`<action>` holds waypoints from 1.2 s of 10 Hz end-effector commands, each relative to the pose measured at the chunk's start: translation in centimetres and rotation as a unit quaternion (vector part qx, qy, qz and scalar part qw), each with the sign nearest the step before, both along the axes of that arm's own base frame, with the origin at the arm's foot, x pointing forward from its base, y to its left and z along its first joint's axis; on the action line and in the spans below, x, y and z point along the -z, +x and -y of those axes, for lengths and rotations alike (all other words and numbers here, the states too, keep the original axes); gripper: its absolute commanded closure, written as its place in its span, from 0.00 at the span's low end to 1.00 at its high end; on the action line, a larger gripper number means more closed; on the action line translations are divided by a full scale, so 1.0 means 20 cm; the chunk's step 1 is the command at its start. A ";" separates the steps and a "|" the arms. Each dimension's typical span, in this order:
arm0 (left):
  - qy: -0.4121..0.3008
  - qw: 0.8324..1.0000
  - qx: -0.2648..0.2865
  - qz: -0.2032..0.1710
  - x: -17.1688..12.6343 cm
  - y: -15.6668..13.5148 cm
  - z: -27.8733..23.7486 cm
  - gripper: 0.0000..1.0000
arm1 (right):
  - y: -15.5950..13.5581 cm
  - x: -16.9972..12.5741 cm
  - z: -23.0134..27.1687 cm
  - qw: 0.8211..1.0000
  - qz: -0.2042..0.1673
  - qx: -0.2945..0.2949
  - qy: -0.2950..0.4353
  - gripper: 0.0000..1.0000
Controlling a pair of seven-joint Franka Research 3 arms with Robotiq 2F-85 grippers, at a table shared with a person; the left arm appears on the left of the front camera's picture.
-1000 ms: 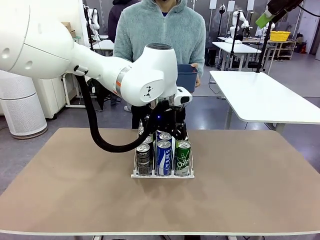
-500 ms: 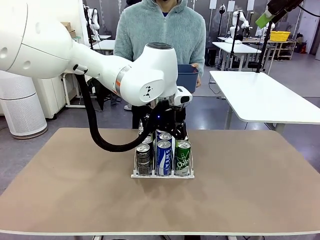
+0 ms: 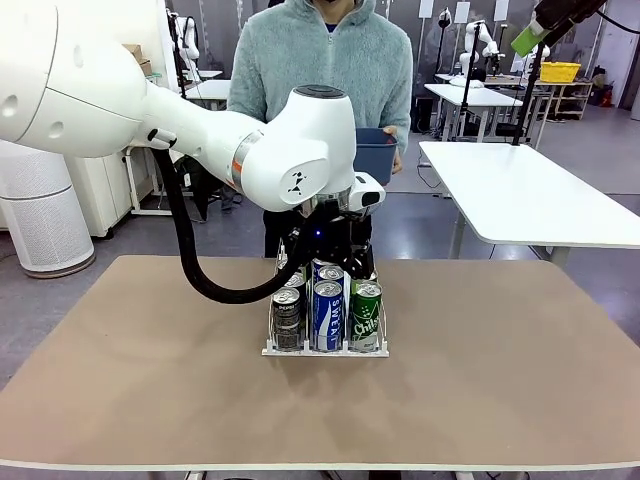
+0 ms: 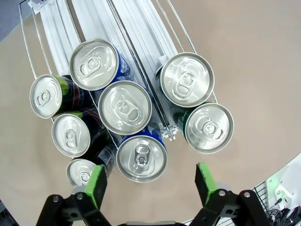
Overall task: Fill the beverage cans into the dispenser.
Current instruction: Pick up the Sprite handed by the human.
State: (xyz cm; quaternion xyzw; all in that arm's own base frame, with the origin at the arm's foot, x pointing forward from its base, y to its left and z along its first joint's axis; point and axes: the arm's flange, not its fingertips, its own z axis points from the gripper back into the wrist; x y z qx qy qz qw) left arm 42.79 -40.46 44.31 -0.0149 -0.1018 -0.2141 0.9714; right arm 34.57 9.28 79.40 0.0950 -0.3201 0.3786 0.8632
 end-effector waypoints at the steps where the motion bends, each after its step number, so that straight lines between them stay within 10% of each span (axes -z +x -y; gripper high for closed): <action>1: -0.001 1.000 0.001 -0.004 0.00 0.00 0.00 0.00 | 0.00 0.00 0.00 1.000 -0.001 0.003 0.003 0.00; 7: 0.000 1.000 0.000 0.000 0.00 0.00 0.00 0.00 | 0.00 0.00 0.00 1.000 -0.001 0.003 0.003 0.00; 12: -0.020 0.996 0.082 0.027 -0.49 -0.05 -0.40 0.00 | 0.00 0.00 0.00 1.000 -0.001 0.003 0.003 0.00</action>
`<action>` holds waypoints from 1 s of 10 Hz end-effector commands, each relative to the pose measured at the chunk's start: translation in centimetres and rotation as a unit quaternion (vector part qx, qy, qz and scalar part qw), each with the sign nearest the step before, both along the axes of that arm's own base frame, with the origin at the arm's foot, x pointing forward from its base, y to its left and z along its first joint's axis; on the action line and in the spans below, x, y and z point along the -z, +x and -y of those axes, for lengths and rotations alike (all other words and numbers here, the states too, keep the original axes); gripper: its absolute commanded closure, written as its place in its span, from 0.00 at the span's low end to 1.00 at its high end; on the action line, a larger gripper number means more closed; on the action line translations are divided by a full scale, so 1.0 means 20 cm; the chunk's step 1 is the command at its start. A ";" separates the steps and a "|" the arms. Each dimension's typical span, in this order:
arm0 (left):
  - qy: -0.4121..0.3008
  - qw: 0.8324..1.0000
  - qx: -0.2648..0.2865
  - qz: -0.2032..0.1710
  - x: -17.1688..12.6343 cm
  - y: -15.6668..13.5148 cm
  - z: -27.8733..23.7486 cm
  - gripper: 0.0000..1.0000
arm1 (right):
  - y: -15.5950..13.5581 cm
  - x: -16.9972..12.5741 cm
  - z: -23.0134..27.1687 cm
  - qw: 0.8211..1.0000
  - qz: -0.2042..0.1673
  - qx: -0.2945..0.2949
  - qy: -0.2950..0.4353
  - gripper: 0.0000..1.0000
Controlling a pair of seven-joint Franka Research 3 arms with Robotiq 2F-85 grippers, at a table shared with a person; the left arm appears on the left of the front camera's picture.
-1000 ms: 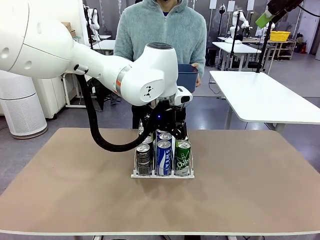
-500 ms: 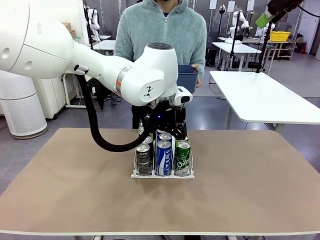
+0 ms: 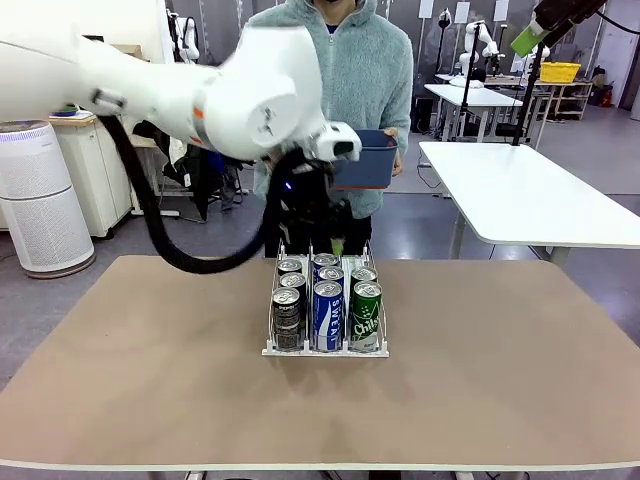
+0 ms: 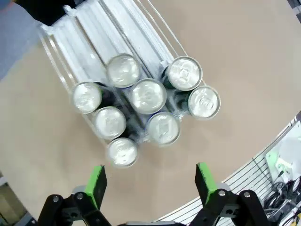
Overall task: Fill the beverage cans into the dispenser.
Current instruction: Pick up the Sprite handed by the human.
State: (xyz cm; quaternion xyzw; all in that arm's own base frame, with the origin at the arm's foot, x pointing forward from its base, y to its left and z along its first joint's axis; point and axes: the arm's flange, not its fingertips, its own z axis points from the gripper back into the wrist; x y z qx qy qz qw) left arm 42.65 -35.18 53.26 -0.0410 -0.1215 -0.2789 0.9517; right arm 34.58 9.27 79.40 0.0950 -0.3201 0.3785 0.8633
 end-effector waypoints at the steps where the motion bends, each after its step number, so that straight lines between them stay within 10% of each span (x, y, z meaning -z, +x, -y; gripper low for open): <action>1: 0.001 0.998 0.051 0.036 -0.19 -0.04 -0.26 0.00 | 0.00 0.00 0.00 1.000 -0.001 0.003 0.003 0.00; 7: -0.035 0.982 0.046 0.178 -0.97 -0.21 -0.68 0.00 | 0.00 0.00 0.00 1.000 -0.001 0.003 0.003 0.00; 10: -0.035 0.984 0.027 0.174 -1.11 -0.26 -0.73 0.00 | 0.00 0.00 0.00 1.000 -0.001 0.003 0.003 0.00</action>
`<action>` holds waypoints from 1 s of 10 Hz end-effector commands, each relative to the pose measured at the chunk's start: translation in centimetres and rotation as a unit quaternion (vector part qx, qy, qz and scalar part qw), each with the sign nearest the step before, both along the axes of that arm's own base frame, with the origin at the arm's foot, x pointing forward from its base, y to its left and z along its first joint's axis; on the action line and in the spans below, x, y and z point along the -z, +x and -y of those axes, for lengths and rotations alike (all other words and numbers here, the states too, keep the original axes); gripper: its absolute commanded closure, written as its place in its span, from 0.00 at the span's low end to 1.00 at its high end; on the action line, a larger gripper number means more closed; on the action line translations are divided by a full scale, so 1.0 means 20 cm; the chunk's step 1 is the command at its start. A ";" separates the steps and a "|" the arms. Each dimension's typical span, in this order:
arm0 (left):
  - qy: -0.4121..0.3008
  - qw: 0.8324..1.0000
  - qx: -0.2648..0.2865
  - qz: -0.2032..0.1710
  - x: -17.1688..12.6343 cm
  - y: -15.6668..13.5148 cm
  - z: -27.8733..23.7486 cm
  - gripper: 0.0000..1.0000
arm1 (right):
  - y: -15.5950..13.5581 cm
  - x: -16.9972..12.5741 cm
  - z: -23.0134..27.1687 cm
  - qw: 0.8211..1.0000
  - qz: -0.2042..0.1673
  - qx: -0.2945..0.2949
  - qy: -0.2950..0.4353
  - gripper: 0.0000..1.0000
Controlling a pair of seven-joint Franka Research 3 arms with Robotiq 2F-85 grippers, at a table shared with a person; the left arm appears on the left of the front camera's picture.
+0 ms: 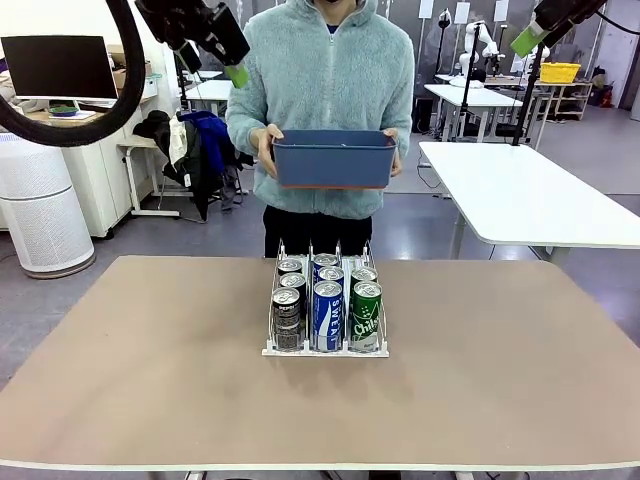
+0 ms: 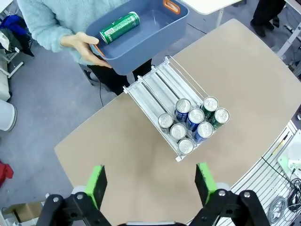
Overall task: Fill the beverage cans into the dispenser.
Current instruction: Pick up the Sprite handed by the human.
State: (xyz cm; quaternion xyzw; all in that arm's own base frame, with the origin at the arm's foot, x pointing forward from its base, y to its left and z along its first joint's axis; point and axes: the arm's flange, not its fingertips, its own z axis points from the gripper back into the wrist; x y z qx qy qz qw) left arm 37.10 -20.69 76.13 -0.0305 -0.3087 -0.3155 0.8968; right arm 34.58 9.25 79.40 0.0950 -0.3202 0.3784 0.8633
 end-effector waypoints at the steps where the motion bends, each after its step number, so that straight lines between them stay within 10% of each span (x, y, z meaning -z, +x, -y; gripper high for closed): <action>1: 0.000 1.000 0.004 0.002 0.03 0.01 0.01 0.00 | 0.00 0.00 0.00 1.000 -0.001 0.003 0.002 0.00; 10: -0.055 0.998 0.045 -0.003 -0.15 0.03 -0.12 0.00 | 0.00 0.00 0.00 1.000 -0.001 0.003 0.002 0.00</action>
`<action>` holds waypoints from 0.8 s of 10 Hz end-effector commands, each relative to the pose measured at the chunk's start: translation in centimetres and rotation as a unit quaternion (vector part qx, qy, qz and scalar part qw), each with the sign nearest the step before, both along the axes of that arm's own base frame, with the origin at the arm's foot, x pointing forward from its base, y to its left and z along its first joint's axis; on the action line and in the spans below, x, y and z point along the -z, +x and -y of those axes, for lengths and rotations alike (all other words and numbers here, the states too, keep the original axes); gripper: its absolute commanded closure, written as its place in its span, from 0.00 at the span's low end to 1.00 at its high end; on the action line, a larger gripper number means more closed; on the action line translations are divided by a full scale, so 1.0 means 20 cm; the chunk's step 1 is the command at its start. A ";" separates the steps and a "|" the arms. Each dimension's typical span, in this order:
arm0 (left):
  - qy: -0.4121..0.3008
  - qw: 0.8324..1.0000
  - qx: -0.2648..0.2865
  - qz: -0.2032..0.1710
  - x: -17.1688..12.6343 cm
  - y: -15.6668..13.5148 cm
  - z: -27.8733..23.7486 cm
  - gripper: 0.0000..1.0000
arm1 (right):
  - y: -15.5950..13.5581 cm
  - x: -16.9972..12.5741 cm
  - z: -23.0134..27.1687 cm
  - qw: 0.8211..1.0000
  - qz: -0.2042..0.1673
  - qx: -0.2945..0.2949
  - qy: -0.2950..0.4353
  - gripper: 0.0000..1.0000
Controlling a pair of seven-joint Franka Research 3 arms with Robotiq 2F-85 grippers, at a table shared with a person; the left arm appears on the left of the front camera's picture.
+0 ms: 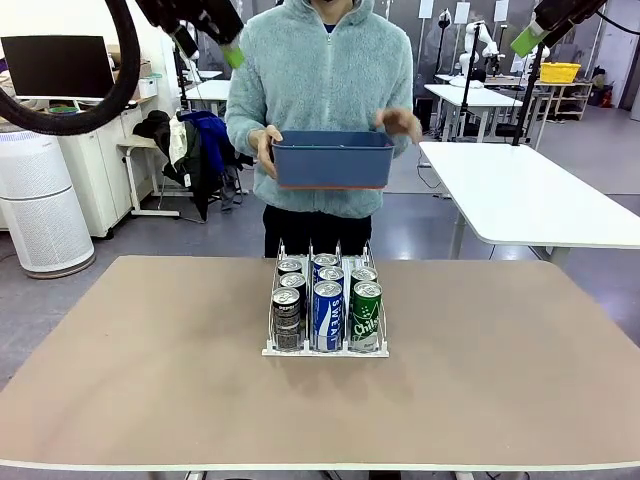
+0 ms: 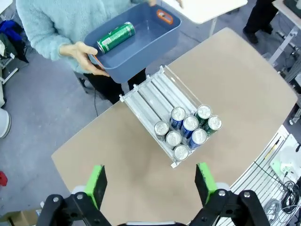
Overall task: Fill the beverage cans into the dispenser.
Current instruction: Pick up the Sprite handed by the human.
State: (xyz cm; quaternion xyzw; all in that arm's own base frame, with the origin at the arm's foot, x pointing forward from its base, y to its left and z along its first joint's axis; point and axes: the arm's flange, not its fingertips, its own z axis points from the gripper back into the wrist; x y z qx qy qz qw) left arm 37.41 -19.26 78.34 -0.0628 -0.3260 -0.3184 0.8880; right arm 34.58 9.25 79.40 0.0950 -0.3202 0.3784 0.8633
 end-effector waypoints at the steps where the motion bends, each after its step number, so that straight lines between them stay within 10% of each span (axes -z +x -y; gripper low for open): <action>1: -0.037 0.999 0.033 -0.010 -0.06 0.01 -0.05 0.00 | 0.00 0.00 0.00 1.000 -0.001 0.003 0.002 0.00; 8: -0.050 0.997 0.053 0.021 -0.19 -0.06 -0.12 0.00 | 0.00 0.00 0.00 1.000 -0.001 0.003 0.002 0.00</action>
